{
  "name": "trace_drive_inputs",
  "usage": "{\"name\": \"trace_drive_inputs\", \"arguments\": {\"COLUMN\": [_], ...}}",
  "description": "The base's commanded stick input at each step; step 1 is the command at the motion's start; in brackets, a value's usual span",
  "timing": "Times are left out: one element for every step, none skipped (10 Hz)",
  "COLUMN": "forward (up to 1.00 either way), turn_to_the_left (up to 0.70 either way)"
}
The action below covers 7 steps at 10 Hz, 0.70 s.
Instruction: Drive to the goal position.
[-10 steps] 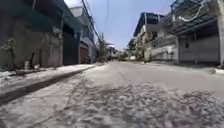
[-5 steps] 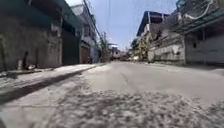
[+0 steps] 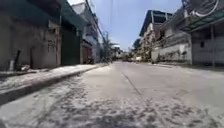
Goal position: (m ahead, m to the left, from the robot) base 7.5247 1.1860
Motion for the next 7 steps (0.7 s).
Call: {"name": "trace_drive_inputs", "arguments": {"forward": [1.0,1.0,1.0,1.0,1.0,1.0,1.0], "turn_to_the_left": [-0.35,-0.34,-0.05,0.0,0.0,0.0,0.0]}}
